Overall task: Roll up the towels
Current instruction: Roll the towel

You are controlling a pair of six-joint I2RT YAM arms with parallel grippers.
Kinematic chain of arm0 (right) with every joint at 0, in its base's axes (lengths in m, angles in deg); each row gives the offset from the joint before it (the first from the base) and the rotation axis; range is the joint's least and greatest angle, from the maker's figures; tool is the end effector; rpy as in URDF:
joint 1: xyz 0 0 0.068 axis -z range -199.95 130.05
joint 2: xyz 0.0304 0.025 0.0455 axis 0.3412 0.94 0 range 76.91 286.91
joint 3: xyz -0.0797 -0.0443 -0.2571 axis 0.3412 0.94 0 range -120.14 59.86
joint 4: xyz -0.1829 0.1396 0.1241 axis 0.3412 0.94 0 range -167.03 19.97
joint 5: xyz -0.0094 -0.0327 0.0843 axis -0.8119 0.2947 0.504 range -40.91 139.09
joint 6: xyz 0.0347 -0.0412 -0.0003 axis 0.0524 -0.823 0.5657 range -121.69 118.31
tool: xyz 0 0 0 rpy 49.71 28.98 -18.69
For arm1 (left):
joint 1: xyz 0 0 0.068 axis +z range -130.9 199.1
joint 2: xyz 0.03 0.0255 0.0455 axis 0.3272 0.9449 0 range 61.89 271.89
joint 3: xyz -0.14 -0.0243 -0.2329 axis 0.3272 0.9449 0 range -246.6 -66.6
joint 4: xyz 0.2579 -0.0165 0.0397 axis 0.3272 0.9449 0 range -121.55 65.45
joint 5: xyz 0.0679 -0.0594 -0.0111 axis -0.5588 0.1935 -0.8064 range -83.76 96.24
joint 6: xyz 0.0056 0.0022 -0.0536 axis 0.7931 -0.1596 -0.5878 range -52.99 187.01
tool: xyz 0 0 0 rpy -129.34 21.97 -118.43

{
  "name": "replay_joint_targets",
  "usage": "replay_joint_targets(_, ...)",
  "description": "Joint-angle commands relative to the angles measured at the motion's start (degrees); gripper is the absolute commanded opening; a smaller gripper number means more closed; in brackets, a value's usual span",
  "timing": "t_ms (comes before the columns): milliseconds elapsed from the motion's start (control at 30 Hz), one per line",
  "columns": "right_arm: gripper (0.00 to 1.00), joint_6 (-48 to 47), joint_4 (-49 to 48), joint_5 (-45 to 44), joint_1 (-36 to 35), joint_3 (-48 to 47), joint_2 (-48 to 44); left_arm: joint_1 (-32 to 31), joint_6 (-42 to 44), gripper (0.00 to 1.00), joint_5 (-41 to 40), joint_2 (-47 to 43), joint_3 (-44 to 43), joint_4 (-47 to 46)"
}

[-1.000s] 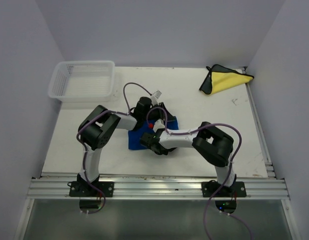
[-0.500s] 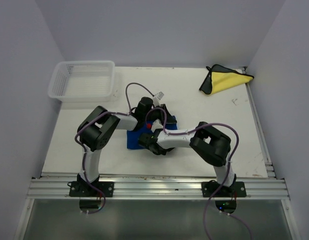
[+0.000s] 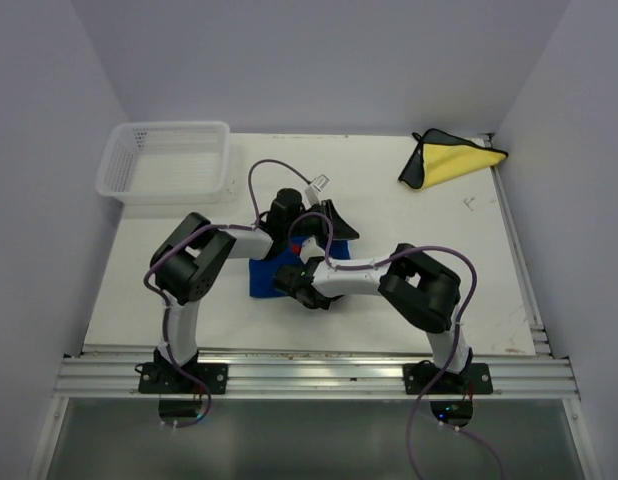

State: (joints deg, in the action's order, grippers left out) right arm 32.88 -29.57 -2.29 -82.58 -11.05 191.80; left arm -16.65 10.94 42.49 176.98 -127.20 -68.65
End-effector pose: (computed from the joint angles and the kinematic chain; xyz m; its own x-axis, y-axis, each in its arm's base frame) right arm 0.1841 0.2950 0.1299 -0.6981 -0.5782 -0.4224 -0.2032 0.7256 -0.6574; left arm 0.3295 -0.2631 0.1573 -0.9063 -0.1720 -0.3861 0.3175 0.3261 -0.8904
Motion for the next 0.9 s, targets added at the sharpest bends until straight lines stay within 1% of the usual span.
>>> replay_joint_targets(0, 0.0, 1.38, -0.18, 1.01, 1.02, 0.16, 0.95, -0.99, -3.08, 0.31, 5.85, 0.48, 0.22, -9.57)
replay_joint_targets(67, 0.0, 1.56, 0.17, 1.01, 1.02, -0.19, 1.21, -0.99, -2.03, 0.3, 5.68, 1.01, 0.31, -8.78)
replay_joint_targets(100, 0.0, 1.56, 0.17, 1.01, 1.02, -0.19, 1.3, -0.99, -1.41, 0.3, 5.5, 1.54, 0.22, -6.69)
replay_joint_targets(367, 0.0, 1.91, 0.09, 1.01, 1.02, 0.25, 0.77, -0.82, 5.18, 0.3, 0.84, 4.26, 0.66, 0.54)
replay_joint_targets(600, 0.0, 2.0, -0.7, 1.45, 1.02, 1.04, -0.63, -0.73, 8.35, 0.3, -3.28, 7.25, -1.01, 6.07)
replay_joint_targets(800, 0.0, 2.52, -3.25, 3.73, 1.02, 3.06, -3.27, -0.38, 10.37, 0.3, -7.15, 6.82, -0.14, 9.5)
replay_joint_targets(833, 0.01, 3.05, -3.69, 3.82, 1.02, 3.41, -3.79, -0.38, 10.54, 0.3, -7.51, 6.64, 0.04, 9.68)
replay_joint_targets(867, 0.04, 3.49, -3.78, 3.91, 1.02, 3.68, -4.84, -0.29, 10.72, 0.29, -7.86, 6.47, 0.22, 10.2)
